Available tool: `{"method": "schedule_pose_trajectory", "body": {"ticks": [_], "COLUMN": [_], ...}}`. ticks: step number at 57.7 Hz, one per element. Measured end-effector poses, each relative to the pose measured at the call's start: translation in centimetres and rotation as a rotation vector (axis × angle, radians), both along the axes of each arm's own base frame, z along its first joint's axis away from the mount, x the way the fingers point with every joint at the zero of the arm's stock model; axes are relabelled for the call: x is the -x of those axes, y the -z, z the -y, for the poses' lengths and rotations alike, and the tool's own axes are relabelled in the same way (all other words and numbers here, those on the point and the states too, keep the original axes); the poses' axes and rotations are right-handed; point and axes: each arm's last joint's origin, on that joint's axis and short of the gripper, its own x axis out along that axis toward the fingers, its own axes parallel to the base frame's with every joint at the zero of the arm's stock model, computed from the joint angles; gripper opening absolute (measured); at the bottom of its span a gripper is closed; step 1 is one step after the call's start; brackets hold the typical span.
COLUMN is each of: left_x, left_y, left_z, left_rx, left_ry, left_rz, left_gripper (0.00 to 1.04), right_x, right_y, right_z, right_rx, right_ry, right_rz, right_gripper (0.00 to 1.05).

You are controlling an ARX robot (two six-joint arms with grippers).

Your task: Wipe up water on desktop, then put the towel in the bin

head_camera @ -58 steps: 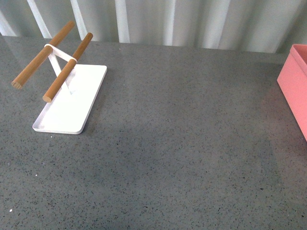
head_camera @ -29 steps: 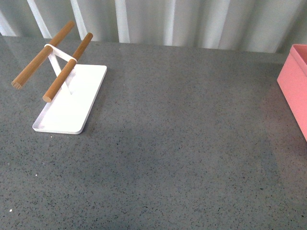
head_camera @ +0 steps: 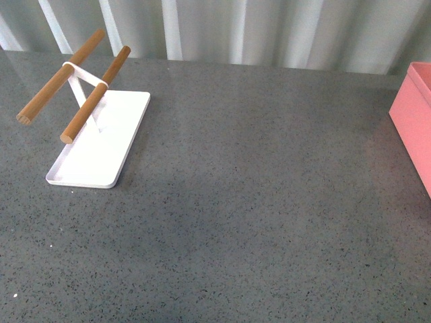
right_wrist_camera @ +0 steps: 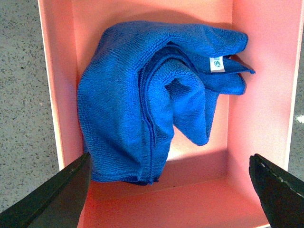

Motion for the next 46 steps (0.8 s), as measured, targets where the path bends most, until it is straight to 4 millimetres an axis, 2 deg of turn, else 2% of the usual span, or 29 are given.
{"method": "schedule_pose_trajectory", "body": {"ticks": [14,16,18,21,24,27,30,33,35,38,46], "left_x": [0.0,0.0,0.0,0.0,0.0,0.0,0.0,0.0,0.0,0.0,0.0], "left_y": [0.0,0.0,0.0,0.0,0.0,0.0,0.0,0.0,0.0,0.0,0.0], "left_z": [0.0,0.0,0.0,0.0,0.0,0.0,0.0,0.0,0.0,0.0,0.0], "left_rx": [0.000,0.000,0.000,0.000,0.000,0.000,0.000,0.000,0.000,0.000,0.000], "left_ry": [0.000,0.000,0.001,0.000,-0.002,0.000,0.000,0.000,0.000,0.000,0.000], "left_rz": [0.000,0.000,0.000,0.000,0.000,0.000,0.000,0.000,0.000,0.000,0.000], "left_gripper": [0.98,0.98,0.98,0.98,0.98,0.98,0.98,0.98,0.98,0.98,0.98], "right_x": [0.0,0.0,0.3,1.0,2.8,4.3,5.8,7.8,9.1,10.4,13.5], "right_y": [-0.1,0.0,0.7,1.5,2.9,3.3,3.1,1.7,1.0,1.0,2.7], "right_z": [-0.1,-0.1,-0.3,-0.8,-1.5,-2.3,-2.9,-3.7,-4.3,-4.7,-5.6], "right_rx": [0.002,-0.026,-0.122,-0.217,-0.256,-0.234,-0.194,-0.149,-0.134,-0.133,-0.140], "right_ry": [-0.008,-0.012,-0.045,-0.106,-0.154,-0.201,-0.241,-0.282,-0.295,-0.301,-0.290], "right_rz": [0.003,0.051,0.223,0.389,0.532,0.726,0.914,1.106,1.168,1.185,1.139], "right_gripper": [0.98,0.96,0.90,0.83,0.74,0.65,0.56,0.44,0.35,0.26,0.03]}}
